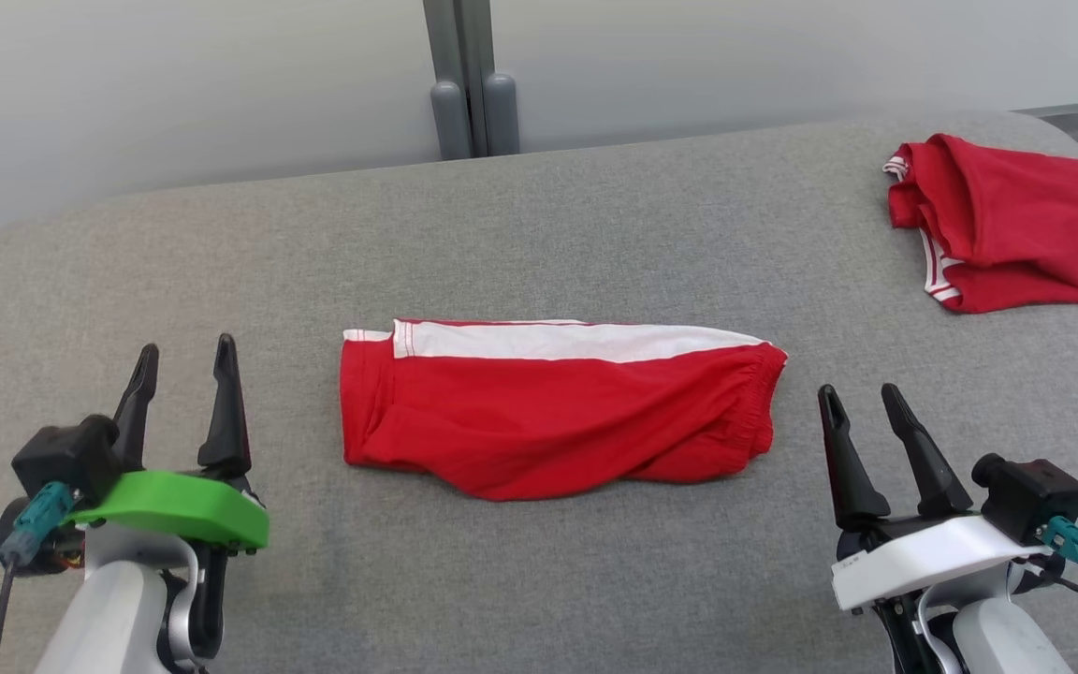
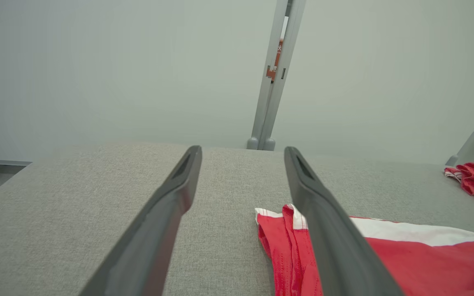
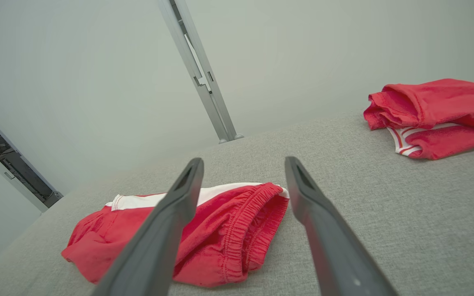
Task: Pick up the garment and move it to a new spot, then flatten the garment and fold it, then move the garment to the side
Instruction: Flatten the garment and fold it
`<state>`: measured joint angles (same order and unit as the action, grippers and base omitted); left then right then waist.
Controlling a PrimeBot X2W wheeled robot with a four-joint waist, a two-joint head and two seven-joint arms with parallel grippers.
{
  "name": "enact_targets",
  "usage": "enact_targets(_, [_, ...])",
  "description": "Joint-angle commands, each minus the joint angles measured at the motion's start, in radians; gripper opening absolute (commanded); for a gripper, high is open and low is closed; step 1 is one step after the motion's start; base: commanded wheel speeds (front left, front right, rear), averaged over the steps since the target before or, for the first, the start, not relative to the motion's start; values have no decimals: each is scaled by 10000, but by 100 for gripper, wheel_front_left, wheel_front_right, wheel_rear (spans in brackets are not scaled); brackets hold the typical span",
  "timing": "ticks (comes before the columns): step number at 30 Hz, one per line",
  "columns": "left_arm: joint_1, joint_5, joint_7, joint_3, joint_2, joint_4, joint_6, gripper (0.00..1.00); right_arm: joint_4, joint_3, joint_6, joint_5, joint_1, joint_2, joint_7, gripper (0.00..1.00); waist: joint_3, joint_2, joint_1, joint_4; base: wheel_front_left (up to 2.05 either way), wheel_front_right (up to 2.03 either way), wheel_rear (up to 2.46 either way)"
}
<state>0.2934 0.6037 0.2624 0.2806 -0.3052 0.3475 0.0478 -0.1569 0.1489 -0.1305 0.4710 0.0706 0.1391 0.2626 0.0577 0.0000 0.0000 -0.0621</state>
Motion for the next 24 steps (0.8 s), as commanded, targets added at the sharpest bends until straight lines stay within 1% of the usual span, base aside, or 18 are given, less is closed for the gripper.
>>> enact_targets(1, [-435, -390, 22, -366, 153, -199, -84, 100, -27, -35, 1, -95, -139, 49, 27, 100, -194, 0, 0, 147, 0, 0, 0])
enact_targets(4, [-1037, -1036, 23, -1144, 522, -640, -217, 100, -46, -123, 1, -127, -257, 82, 27, 100, -344, 0, 0, 233, 0, 0, 0])
enact_targets(6, [-1356, -1372, 23, -1508, 706, -850, -302, 100, -63, -179, 1, -147, -315, 93, 27, 100, -403, 0, 0, 282, 0, 0, 0])
enact_targets(11, [-2221, -2176, 22, -2281, 1252, -1333, -697, 100, -137, -385, 1, -229, -506, 88, 27, 100, -506, 0, 0, 374, 0, 0, 0])
enact_targets(15, [-2813, -2813, 24, -2690, 1562, -1508, -925, 100, -195, -480, 1, -328, -607, 88, 27, 100, -545, 0, 0, 411, 0, 0, 0])
enact_targets(17, [-3047, -2990, 24, -2902, 1745, -1633, -973, 100, -215, -547, 1, -340, -706, 45, 26, 100, -565, 0, 0, 441, 0, 0, 0])
enact_targets(24, [-3436, -3791, 24, -3184, 1937, -1774, -1319, 100, -285, -678, 1, -524, -852, -34, 26, 100, -566, 0, 0, 521, 0, 0, 0])
